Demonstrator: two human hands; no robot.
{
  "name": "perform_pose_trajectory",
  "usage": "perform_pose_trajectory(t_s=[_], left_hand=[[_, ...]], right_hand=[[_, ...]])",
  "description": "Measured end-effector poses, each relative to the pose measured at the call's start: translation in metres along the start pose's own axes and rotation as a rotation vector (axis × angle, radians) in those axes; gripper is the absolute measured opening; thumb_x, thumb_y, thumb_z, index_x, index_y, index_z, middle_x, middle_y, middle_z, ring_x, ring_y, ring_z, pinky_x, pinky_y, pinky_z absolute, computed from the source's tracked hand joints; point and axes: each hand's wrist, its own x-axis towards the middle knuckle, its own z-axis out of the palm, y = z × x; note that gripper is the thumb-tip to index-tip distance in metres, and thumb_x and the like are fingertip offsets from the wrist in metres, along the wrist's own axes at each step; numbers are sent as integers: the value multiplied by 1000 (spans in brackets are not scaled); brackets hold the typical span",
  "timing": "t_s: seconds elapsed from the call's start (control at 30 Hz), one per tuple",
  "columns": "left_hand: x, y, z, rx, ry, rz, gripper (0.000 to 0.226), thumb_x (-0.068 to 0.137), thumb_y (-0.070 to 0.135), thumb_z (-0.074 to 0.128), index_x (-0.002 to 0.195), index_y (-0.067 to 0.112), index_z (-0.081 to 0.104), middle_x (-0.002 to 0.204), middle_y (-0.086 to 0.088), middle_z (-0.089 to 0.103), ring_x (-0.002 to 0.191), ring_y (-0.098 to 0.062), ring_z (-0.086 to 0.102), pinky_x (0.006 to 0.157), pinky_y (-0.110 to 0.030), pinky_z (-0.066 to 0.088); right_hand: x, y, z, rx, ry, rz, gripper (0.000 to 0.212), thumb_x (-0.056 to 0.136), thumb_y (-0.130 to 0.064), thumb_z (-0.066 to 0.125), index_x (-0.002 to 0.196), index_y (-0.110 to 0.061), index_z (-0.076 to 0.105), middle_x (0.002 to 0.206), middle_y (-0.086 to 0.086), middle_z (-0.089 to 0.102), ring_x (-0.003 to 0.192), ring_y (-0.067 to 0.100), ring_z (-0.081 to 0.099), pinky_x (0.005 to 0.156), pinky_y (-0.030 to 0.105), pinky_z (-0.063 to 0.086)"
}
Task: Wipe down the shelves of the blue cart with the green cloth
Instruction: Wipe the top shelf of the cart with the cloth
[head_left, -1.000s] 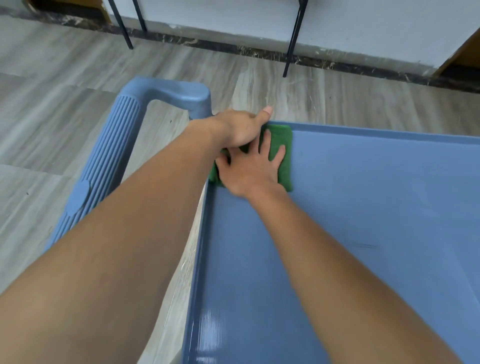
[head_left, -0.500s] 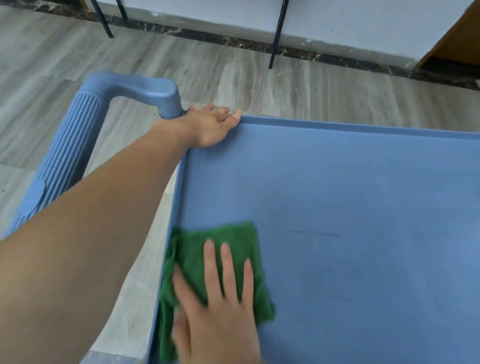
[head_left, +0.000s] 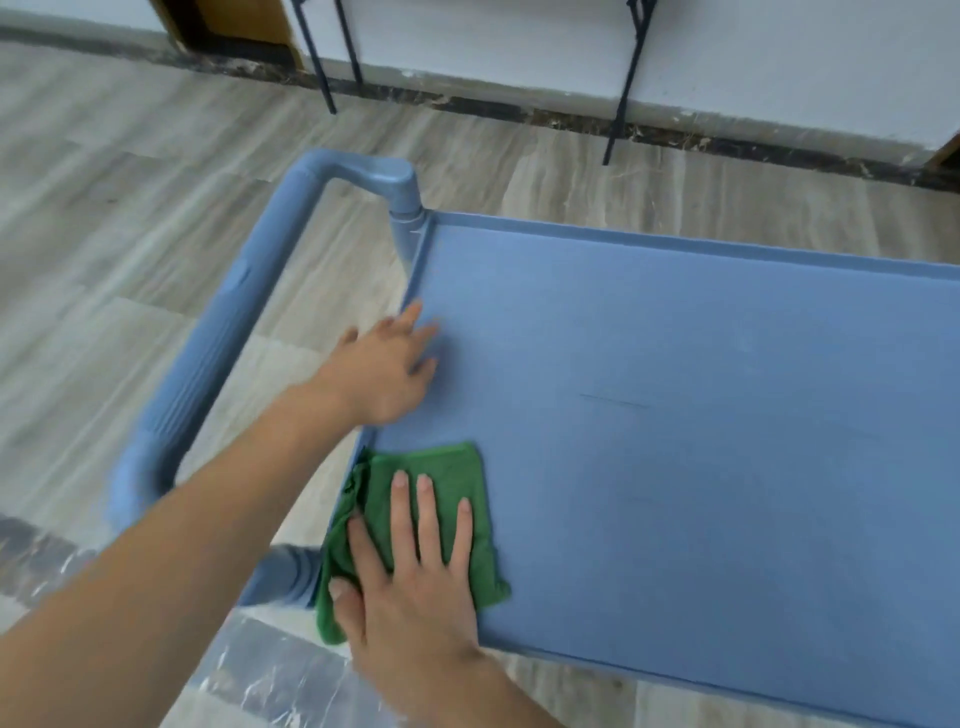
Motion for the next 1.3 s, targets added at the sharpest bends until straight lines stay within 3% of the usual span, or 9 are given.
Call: perform_pose_trajectory(t_s=[0.13, 0.23, 0.53, 0.67, 0.77, 0.9, 1.0, 1.1, 1.3], left_hand=[[-132, -6, 31, 104, 2, -136, 54, 93, 21, 39, 147, 27, 40, 156, 4, 40, 131, -21, 50, 108, -44, 37], [-174, 6, 45, 173, 177, -152, 47, 92, 29, 37, 134, 25, 57, 139, 8, 59, 123, -20, 58, 108, -50, 36], [-174, 4, 65, 443, 309, -35, 49, 104, 48, 23, 114, 18, 60, 105, 3, 68, 82, -27, 60, 66, -41, 42], [-168, 1, 77, 532, 269, -50, 58, 101, 58, 23, 121, 15, 57, 110, -4, 67, 90, -34, 60, 71, -46, 40], [-167, 5, 75, 543, 184, -139, 77, 93, 70, 11, 139, 21, 49, 132, -3, 59, 113, -36, 55, 91, -52, 38], [-170, 61, 104, 284, 160, -28, 83, 86, 79, 4, 156, 37, 19, 164, 4, 24, 149, -32, 22, 117, -59, 12], [-187, 119, 148, 119, 129, 58, 82, 86, 83, 19, 156, 42, 8, 167, 2, 7, 153, -29, 7, 117, -62, 12], [-194, 140, 173, 141, 205, 25, 91, 82, 83, 34, 157, 36, 16, 166, -2, 12, 152, -33, 11, 115, -66, 14], [-177, 144, 197, 193, 252, -12, 96, 73, 90, 29, 155, 41, 18, 167, 5, 12, 151, -32, 16, 113, -62, 14]], right_hand=[[-6, 5, -9, -27, 22, -103, 56, 93, -52, 31, 144, -29, 37, 156, 18, 25, 145, 37, 15, 109, 64, 1], [-14, 8, -11, -30, -20, -151, 56, 96, -50, 24, 149, -31, 23, 159, 17, 14, 147, 35, 1, 111, 65, -14], [-34, 43, -11, -61, 20, -224, 46, 95, -54, 27, 140, -45, 32, 159, 8, 22, 147, 30, 13, 117, 58, 9], [-62, 97, -16, -157, 32, -223, 46, 96, -59, 23, 138, -46, 35, 159, 7, 22, 146, 29, 17, 116, 55, 15], [-92, 144, -28, -217, 11, -203, 46, 97, -59, 21, 140, -46, 32, 159, 7, 19, 147, 28, 15, 116, 54, 17], [-124, 200, -49, -269, -26, -189, 47, 98, -59, 21, 144, -47, 24, 161, 4, 13, 148, 25, 10, 116, 53, 17], [-144, 236, -59, -284, -44, -183, 49, 98, -59, 21, 145, -48, 18, 162, 2, 7, 149, 23, 5, 117, 52, 16], [-170, 280, -71, -294, -62, -177, 50, 98, -59, 20, 147, -48, 13, 162, 1, 2, 149, 21, 2, 117, 52, 15], [-240, 386, -112, -358, -104, -113, 52, 98, -56, 22, 148, -47, 11, 162, 2, 2, 149, 22, 1, 119, 52, 14]])
